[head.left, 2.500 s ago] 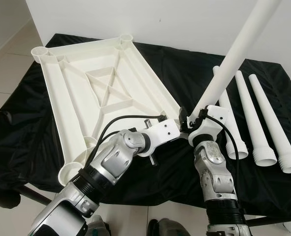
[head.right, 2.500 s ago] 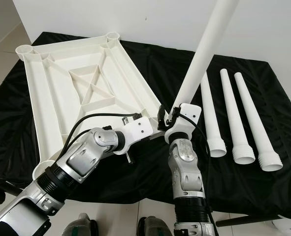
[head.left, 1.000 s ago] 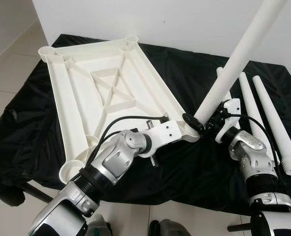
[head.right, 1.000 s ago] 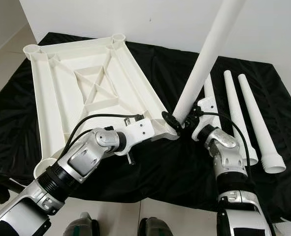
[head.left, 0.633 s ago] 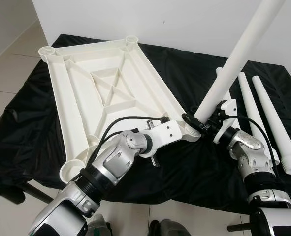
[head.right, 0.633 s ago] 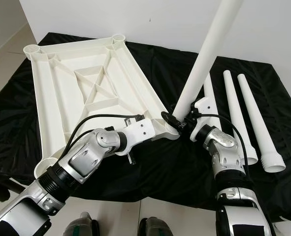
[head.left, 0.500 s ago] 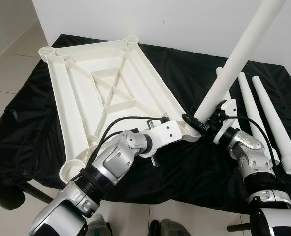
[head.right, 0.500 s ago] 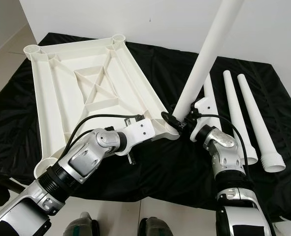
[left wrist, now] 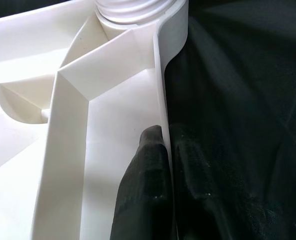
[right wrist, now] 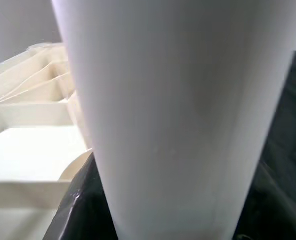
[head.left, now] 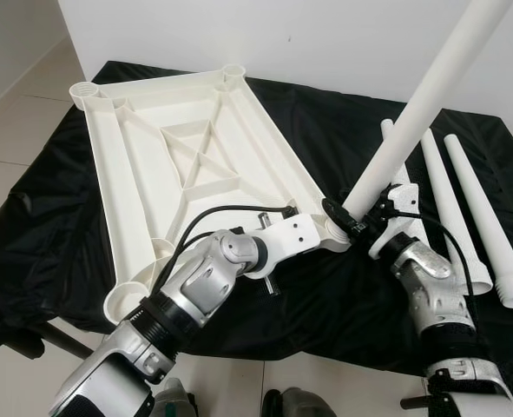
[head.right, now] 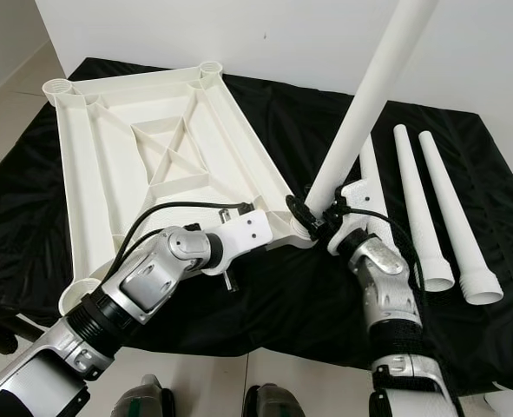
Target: Building children table
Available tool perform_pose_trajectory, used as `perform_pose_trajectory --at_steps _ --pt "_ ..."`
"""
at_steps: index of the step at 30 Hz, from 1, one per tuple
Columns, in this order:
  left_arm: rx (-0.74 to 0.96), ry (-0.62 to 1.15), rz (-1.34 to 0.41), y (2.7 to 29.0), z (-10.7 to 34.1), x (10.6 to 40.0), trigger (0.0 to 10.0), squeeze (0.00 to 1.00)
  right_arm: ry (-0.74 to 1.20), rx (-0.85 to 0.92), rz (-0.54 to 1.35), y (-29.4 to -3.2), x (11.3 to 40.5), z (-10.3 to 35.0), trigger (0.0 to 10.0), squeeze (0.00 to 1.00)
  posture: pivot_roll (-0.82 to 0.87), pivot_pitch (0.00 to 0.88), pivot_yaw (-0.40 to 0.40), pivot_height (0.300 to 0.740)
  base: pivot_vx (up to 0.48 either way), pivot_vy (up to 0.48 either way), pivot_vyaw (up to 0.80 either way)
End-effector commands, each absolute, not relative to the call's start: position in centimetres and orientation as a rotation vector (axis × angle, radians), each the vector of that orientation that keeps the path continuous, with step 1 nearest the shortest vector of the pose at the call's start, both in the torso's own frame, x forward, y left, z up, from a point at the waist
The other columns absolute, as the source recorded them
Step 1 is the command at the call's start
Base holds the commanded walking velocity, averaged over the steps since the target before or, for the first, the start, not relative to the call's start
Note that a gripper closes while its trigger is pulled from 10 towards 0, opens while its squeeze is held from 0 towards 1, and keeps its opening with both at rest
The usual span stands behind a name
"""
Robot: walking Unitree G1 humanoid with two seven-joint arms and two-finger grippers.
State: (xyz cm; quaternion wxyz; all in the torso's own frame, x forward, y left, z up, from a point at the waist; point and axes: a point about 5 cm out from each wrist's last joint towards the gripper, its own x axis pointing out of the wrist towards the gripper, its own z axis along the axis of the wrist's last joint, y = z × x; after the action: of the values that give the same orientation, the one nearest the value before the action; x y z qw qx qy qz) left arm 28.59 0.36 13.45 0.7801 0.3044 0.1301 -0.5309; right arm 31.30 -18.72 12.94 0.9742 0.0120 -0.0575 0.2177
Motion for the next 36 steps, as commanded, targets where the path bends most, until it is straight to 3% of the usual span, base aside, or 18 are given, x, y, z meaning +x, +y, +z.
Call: perform_pose_trajectory --at_steps 1,13,20,30,32,36 --pt "0.675 0.276 -1.191 -0.2 13.3 28.1 10.0 0.00 -0.135 0.078 0.331 -19.0 31.3 13.3 10.0 0.00 -0.06 0.024 -0.046 0.740 0.000 0.000 0.00" --pt "0.674 0.273 -1.190 -0.3 13.4 28.3 10.0 0.00 -0.122 0.167 0.119 -16.3 30.5 12.8 10.0 0.00 -0.05 0.031 -0.043 0.740 0.000 0.000 0.00" --pt "0.668 0.275 -1.183 -0.2 13.5 28.2 10.0 0.00 -0.140 0.175 -0.101 -14.7 30.2 13.3 10.0 0.00 -0.04 0.033 -0.051 0.740 0.000 0.000 0.00" --pt "0.670 0.275 -1.182 -0.2 13.5 28.2 10.0 0.00 -0.131 0.162 -0.115 -14.8 30.1 13.5 10.0 0.00 -0.04 0.032 -0.050 0.740 0.000 0.000 0.00" --pt "0.670 0.275 -1.181 -0.2 13.5 28.3 10.0 0.00 -0.132 0.165 -0.101 -14.6 30.1 13.6 10.0 1.00 -0.04 0.032 -0.049 0.740 0.000 0.000 0.00" --pt "0.669 0.276 -1.182 -0.2 13.5 28.2 10.0 0.00 -0.139 0.156 -0.084 -14.5 29.8 13.6 10.0 1.00 -0.04 0.033 -0.051 0.740 0.000 0.000 0.00"
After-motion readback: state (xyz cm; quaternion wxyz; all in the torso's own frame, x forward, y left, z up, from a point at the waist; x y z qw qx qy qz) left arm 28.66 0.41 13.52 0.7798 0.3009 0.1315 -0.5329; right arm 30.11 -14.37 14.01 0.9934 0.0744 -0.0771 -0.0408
